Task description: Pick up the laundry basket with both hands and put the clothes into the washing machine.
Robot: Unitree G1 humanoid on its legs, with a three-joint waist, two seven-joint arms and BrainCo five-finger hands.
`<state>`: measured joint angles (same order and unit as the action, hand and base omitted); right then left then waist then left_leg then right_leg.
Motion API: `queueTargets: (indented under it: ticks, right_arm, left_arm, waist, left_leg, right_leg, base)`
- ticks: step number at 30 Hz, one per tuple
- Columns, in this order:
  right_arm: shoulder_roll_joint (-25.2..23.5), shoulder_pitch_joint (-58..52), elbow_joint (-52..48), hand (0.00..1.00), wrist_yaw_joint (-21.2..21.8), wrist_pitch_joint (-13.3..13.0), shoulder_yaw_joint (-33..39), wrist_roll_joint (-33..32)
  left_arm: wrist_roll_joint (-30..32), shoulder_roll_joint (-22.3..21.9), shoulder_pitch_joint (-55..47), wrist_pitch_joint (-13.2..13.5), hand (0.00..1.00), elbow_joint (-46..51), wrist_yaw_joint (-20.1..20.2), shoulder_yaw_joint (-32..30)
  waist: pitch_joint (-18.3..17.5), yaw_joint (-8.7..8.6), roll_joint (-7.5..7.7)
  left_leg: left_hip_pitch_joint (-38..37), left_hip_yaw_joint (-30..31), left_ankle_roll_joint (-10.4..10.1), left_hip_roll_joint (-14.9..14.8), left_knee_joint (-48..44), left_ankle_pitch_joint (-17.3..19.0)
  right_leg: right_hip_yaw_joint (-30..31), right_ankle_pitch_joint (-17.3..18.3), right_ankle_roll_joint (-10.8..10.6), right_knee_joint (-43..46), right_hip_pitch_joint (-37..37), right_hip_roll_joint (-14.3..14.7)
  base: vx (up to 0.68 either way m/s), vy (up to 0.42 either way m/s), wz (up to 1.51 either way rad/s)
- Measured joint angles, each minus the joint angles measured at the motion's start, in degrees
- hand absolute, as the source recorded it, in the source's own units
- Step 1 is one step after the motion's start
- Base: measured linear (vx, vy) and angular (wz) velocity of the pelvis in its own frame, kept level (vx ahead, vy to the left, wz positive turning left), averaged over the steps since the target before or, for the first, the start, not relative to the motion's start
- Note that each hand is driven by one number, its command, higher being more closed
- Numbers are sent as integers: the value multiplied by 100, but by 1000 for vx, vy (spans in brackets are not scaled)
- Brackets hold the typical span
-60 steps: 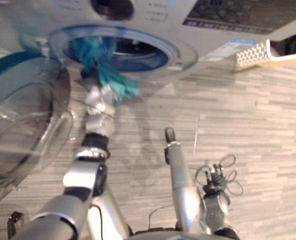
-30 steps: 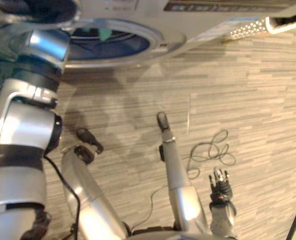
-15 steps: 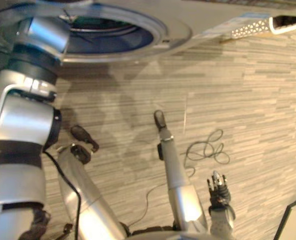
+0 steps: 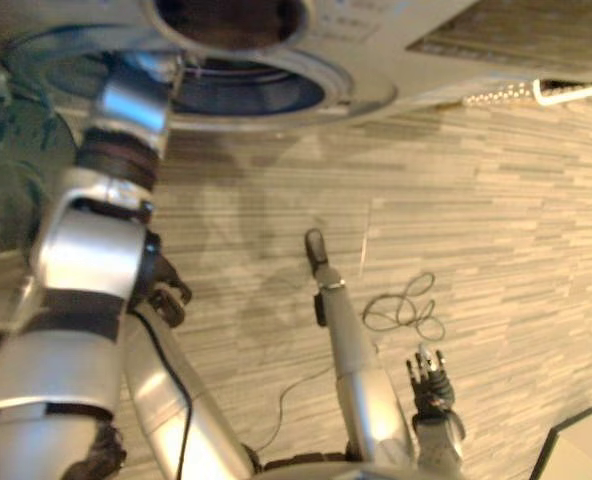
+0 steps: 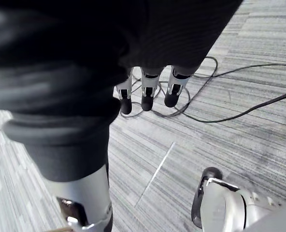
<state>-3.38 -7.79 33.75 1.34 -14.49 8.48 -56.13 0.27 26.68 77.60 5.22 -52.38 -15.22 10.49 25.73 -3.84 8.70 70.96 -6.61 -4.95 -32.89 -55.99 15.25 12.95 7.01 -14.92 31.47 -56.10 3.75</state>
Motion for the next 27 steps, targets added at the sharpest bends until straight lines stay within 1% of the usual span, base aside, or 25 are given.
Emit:
queueTargets:
  ticks: [2,5,6,7,8,9,10,11,12,13,15,17,18,19,20,22,23,25,27]
  right_arm:
    - [7,0,-87,0,-18,-11,1,10]
    - [122,118,-143,0,-111,-39,6,46]
    - [140,136,-143,0,-140,-43,10,46]
    - [156,136,-139,0,-196,-64,12,62]
    - [159,197,-130,0,-273,-78,33,104]
    - [159,212,-113,0,-294,-78,50,125]
    - [156,244,-78,0,-370,-82,106,180]
    - [153,249,-59,0,-405,-84,156,195]
    - [168,330,97,0,-475,-88,269,269]
    - [195,418,269,0,-555,-83,280,290]
    - [173,428,494,0,-629,-59,278,408]
    - [143,437,711,0,-647,21,274,559]
    - [125,418,903,0,-646,87,276,680]
    - [110,396,1068,0,-648,144,277,766]
    - [86,379,1322,0,-639,216,291,878]
    - [56,378,1575,0,-604,263,382,982]
    - [64,389,1871,0,-597,328,593,1131]
    - [117,411,2108,0,-578,372,784,1221]
    - [297,424,2510,0,-516,385,1053,1292]
  left_arm:
    - [-85,-332,-560,-2,0,10,-118,-399]
    - [-190,-1139,-1793,0,0,244,-479,-1179]
    - [-190,-1270,-2031,2,0,313,-515,-1251]
    - [-190,-1459,-2376,8,0,355,-548,-1291]
    - [-193,-1737,-2965,17,0,386,-612,-1286]
    - [-194,-1860,-3202,23,0,414,-610,-1276]
    - [-209,-2095,-3671,58,0,519,-598,-1230]
    - [-228,-2222,-3865,95,0,522,-592,-1172]
    - [-245,-2419,-4258,173,0,526,-573,-1005]
    - [-279,-2557,-4669,216,0,525,-451,-914]
    - [-318,-2682,-5368,266,0,507,-325,-761]
    - [-369,-2704,-5781,286,0,458,-198,-765]
    - [-378,-2701,-6095,291,0,433,-121,-770]
    - [-370,-2693,-6321,316,0,380,-69,-795]
    - [-314,-2654,-6610,354,0,70,50,-848]
    - [-182,-2599,-6885,354,0,-216,166,-903]
    - [-63,-2562,-7115,349,0,-481,302,-1014]
    - [22,-2544,-7269,349,0,-676,399,-1170]
    - [18,-2615,-7456,332,0,-1019,504,-1429]
  waist:
    - [0,17,0]
    - [1,28,-1]
    - [1,26,-2]
    - [1,27,-3]
    - [2,32,-4]
    - [0,38,-13]
    - [-23,87,-64]
    - [-33,138,-84]
    - [-50,170,-123]
    - [-108,173,-197]
    - [-377,222,-345]
    - [-544,276,-408]
    - [-703,306,-470]
    - [-905,320,-497]
    - [-1234,322,-543]
    - [-1530,323,-545]
    - [-1774,308,-585]
    - [-1887,306,-648]
    - [-2005,276,-809]
  left_leg:
    - [-178,-17,-36,48,114,-30]
    - [-713,-106,-61,342,550,-220]
    - [-844,-128,-61,410,645,-255]
    - [-1063,-160,-78,531,801,-318]
    - [-1489,-205,-108,714,1066,-393]
    - [-1655,-211,-117,780,1162,-411]
    - [-1959,-227,-129,904,1345,-471]
    - [-2122,-264,-124,968,1451,-493]
    - [-2447,-292,-95,1142,1680,-523]
    - [-2756,-309,-70,1293,1904,-600]
    - [-3178,-341,-97,1505,2225,-702]
    - [-3565,-415,-98,1640,2495,-818]
    - [-3911,-465,-103,1747,2755,-884]
    - [-4115,-485,-127,1826,2966,-961]
    - [-4496,-514,-155,1957,3435,-1139]
    - [-4941,-564,-202,2105,4049,-1396]
    - [-5398,-582,-249,2217,4751,-1718]
    - [-5740,-604,-296,2263,5276,-1978]
    - [-6154,-596,-329,2282,5923,-2290]
  right_leg:
    - [-43,2,3,-84,196,-32]
    - [-172,66,103,-83,537,-274]
    - [-177,112,120,-83,628,-329]
    - [-196,174,143,-79,786,-428]
    - [-257,259,154,-101,1128,-582]
    - [-285,297,177,-114,1282,-638]
    - [-361,313,192,-176,1567,-735]
    - [-395,338,208,-221,1716,-803]
    - [-465,391,203,-337,2037,-957]
    - [-545,392,202,-492,2370,-1088]
    - [-667,390,203,-706,2802,-1284]
    - [-713,387,205,-861,3148,-1411]
    - [-792,383,209,-1003,3470,-1511]
    - [-867,375,221,-1105,3648,-1580]
    - [-986,318,276,-1304,3944,-1665]
    - [-1040,273,310,-1530,4210,-1740]
    - [-1130,209,323,-1796,4469,-1773]
    - [-1158,164,339,-2001,4660,-1754]
    - [-1227,89,363,-2253,4903,-1702]
  base:
    - [38,67,29]
    - [42,27,57]
    - [53,12,62]
    - [62,-8,84]
    - [68,-5,87]
    - [87,1,90]
    - [59,20,62]
    - [77,38,80]
    - [101,60,81]
    - [110,60,90]
    - [102,52,57]
    - [124,30,37]
    - [127,10,45]
    - [131,-7,51]
    - [128,-15,37]
    - [149,-32,23]
    - [113,-46,13]
    - [57,-51,6]
    - [20,-47,2]
